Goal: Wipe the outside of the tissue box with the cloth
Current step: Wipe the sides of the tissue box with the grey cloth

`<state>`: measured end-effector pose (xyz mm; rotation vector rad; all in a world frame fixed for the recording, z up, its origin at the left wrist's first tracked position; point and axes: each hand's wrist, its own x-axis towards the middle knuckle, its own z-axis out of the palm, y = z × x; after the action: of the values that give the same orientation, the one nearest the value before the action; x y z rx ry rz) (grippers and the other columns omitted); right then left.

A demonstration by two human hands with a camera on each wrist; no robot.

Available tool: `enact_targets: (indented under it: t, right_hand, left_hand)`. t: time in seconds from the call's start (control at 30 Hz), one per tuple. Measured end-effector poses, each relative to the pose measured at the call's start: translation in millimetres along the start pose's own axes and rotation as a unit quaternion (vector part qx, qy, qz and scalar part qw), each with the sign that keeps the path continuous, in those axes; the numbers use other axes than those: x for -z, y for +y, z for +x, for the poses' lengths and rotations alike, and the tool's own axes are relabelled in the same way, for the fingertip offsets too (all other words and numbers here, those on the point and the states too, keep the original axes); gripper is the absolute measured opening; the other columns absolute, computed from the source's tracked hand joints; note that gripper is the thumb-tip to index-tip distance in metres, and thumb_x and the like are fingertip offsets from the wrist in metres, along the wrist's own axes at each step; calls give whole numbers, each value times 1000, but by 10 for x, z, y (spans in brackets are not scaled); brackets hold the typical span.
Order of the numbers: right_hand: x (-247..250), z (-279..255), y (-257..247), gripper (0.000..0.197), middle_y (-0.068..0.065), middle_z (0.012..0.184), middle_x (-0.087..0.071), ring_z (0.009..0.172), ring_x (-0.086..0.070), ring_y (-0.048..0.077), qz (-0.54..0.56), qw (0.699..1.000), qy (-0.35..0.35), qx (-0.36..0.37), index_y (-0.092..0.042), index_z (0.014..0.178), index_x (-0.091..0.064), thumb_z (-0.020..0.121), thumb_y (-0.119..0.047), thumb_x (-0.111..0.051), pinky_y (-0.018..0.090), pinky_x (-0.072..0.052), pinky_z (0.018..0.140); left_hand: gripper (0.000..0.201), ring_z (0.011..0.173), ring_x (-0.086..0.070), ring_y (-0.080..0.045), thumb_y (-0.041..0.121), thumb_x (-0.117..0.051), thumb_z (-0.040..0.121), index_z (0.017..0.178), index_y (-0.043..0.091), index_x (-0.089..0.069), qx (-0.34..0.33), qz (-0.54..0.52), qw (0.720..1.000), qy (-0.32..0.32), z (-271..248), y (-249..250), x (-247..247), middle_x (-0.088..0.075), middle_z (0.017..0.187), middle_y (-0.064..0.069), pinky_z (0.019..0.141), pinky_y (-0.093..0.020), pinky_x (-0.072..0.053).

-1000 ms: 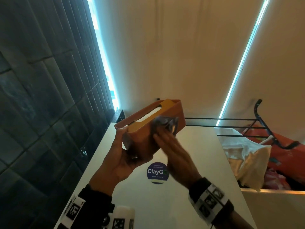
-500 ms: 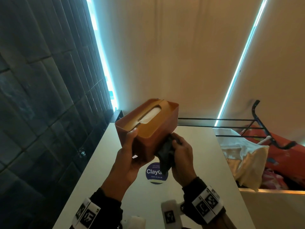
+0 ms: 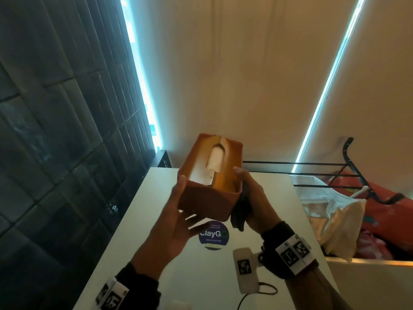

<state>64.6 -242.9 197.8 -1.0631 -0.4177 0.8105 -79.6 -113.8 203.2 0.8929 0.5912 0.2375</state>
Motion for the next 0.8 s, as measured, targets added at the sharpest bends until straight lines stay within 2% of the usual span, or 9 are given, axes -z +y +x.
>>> enact_targets:
  t: [0.1,0.2,0.3,0.37,0.47,0.53,0.6,0.73,0.8]
  right_hand:
    - [123,6,-207,46,13,118,-71,104,-70,33,-34,998,-46,-34,-17,132,-48,95,-44,-50,43,-58,82]
    - [147,45,-338,53,9,109,-74,90,-74,25,-73,993,-61,-66,-17,134,-47,91,-47,-53,34,-59,69]
    - [155,81,-365,84,11,116,-70,95,-74,28,-101,989,-71,-80,-21,134,-47,67,-62,-76,35,-60,71]
    - [176,96,-352,86,9,115,-72,98,-73,28,-102,988,-77,-85,-25,127,-52,57,-67,-78,36,-60,72]
    - [197,73,-322,48,7,106,-76,94,-74,26,-89,992,-50,-74,-24,117,-61,88,-60,-49,38,-59,73]
    - [280,69,-226,37,14,92,-72,77,-73,23,-87,996,26,-25,-15,106,-67,95,-47,-53,40,-56,69]
    - [402,62,-76,31,19,85,-70,69,-71,25,-104,987,107,68,-8,116,-65,96,-30,-57,41,-56,67]
    - [287,-149,160,35,27,111,-67,100,-66,40,-133,926,249,249,-20,130,-58,96,-16,-56,58,-52,91]
    - [33,-261,238,43,29,115,-65,86,-65,40,-205,896,235,316,-24,137,-54,95,-18,-55,52,-56,80]
  left_hand:
    - [90,105,-69,-42,76,-59,55,119,12,-60,67,-14,998,-13,-1,177,130,-73,115,-20,87,-56,-56]
    - [95,106,-69,-43,76,-61,49,119,12,-59,103,41,994,-25,0,273,104,-71,118,-20,87,-57,-56]
    - [95,108,-67,-42,67,-64,55,131,13,-49,107,80,991,-24,5,283,33,-68,122,-19,89,-57,-55]
    - [93,107,-67,-43,61,-67,59,134,12,-46,103,73,992,-18,21,265,14,-67,120,-19,86,-56,-57]
    - [93,106,-67,-45,60,-71,59,134,9,-48,103,14,994,-17,45,224,10,-68,122,-23,81,-56,-58]
    - [87,102,-69,-47,60,-70,61,129,9,-51,105,-28,994,-26,40,224,-3,-71,118,-25,77,-56,-59]
    - [83,98,-71,-47,61,-69,62,125,10,-53,101,-51,993,-32,31,244,-27,-72,114,-25,70,-54,-61]
    - [84,100,-70,-46,59,-68,60,128,13,-52,73,-66,995,-31,57,271,-76,-73,113,-24,70,-54,-61]
    - [89,97,-72,-45,59,-70,57,131,14,-50,62,-69,995,-30,87,261,-108,-71,114,-23,67,-53,-61]
